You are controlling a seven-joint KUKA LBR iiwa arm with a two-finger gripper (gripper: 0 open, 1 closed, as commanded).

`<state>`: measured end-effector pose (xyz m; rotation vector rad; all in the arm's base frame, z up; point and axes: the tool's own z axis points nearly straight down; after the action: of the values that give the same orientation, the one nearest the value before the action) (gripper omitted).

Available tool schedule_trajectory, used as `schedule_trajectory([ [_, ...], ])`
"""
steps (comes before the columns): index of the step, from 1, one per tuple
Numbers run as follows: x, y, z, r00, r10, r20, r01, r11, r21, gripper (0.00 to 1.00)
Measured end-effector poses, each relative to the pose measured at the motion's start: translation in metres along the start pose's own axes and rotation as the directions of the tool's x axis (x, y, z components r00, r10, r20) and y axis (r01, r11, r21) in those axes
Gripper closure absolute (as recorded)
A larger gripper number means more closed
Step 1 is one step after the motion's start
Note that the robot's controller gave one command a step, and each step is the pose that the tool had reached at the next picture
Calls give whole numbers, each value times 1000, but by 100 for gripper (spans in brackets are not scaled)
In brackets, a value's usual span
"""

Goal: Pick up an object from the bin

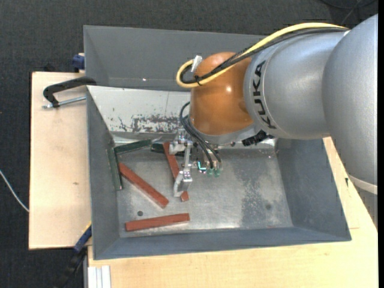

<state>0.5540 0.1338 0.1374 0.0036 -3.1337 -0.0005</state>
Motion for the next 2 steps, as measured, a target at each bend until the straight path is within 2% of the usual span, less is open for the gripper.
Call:
schedule_trajectory([
  [1,-2,-1,-4,1000,2,8,-2,1000,-1,0],
  [2,-7,33,37,961,277,16,-277,961,-9,0],
])
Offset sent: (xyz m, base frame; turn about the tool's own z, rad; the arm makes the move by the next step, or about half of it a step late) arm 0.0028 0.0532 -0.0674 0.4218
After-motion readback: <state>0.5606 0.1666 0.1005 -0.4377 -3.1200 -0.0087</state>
